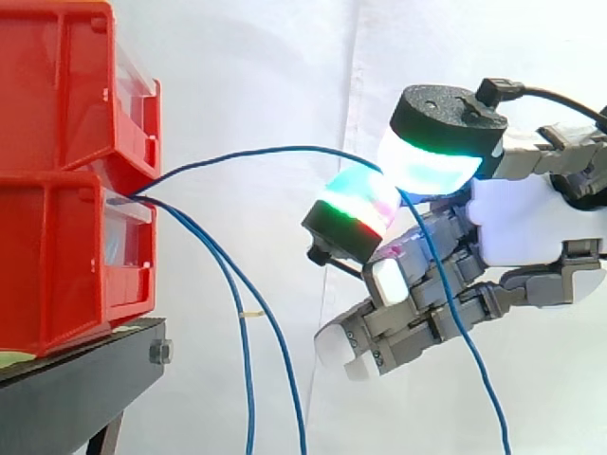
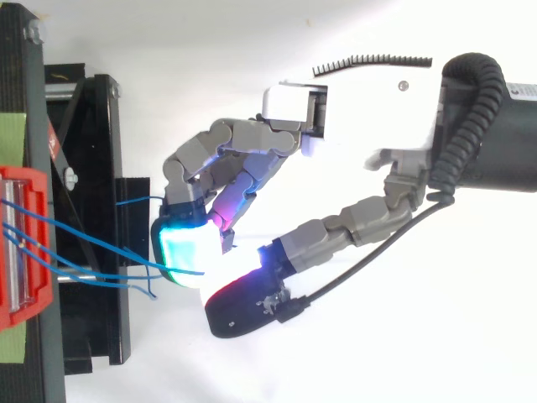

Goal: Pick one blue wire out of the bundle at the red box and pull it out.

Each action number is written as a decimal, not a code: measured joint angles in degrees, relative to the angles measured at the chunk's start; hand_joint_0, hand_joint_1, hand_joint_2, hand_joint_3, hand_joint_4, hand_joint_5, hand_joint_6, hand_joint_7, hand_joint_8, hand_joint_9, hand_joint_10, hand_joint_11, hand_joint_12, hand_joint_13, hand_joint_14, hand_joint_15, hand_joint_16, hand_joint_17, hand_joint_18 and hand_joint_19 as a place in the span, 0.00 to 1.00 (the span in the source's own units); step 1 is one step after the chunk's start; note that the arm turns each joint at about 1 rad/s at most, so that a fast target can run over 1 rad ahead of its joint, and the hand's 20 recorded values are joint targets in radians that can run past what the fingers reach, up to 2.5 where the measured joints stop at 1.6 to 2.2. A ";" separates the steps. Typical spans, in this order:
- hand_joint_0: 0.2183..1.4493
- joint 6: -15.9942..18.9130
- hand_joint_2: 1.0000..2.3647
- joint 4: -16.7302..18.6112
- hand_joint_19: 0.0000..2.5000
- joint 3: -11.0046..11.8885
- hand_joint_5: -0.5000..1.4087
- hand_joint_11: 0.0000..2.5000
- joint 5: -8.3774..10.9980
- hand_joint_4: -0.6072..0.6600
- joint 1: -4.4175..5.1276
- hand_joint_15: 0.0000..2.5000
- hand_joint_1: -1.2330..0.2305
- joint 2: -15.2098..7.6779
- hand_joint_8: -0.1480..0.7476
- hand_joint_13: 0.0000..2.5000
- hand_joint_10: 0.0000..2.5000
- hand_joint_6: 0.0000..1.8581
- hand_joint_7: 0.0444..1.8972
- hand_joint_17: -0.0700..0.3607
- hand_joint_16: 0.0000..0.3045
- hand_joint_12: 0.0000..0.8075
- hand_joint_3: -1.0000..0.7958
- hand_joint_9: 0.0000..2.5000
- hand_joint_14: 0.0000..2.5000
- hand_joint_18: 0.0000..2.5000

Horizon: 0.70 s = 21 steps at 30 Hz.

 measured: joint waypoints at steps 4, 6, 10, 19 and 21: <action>0.26 0.00 0.17 0.00 0.08 0.02 0.22 0.20 0.00 0.38 0.00 0.13 0.30 0.00 0.49 0.23 0.01 0.46 0.56 0.52 0.22 0.53 0.55 0.38 0.00 0.15; 0.26 0.00 0.17 0.00 0.08 0.02 0.22 0.20 0.00 0.37 0.00 0.13 0.30 0.00 0.49 0.23 0.01 0.46 0.56 0.52 0.22 0.53 0.55 0.38 0.00 0.15; 0.26 0.00 0.17 0.02 0.08 0.01 0.22 0.20 0.00 0.38 0.00 0.13 0.30 0.00 0.49 0.23 0.01 0.47 0.55 0.52 0.22 0.53 0.55 0.38 0.00 0.15; 0.26 0.00 0.17 0.00 0.08 0.00 0.22 0.20 0.00 0.38 0.01 0.13 0.30 -0.01 0.49 0.23 0.01 0.46 0.57 0.52 0.22 0.53 0.55 0.38 0.00 0.15; 0.26 0.00 0.17 0.00 0.08 0.00 0.22 0.20 0.00 0.37 0.01 0.13 0.30 -0.01 0.49 0.23 0.01 0.47 0.57 0.52 0.22 0.53 0.55 0.38 0.00 0.15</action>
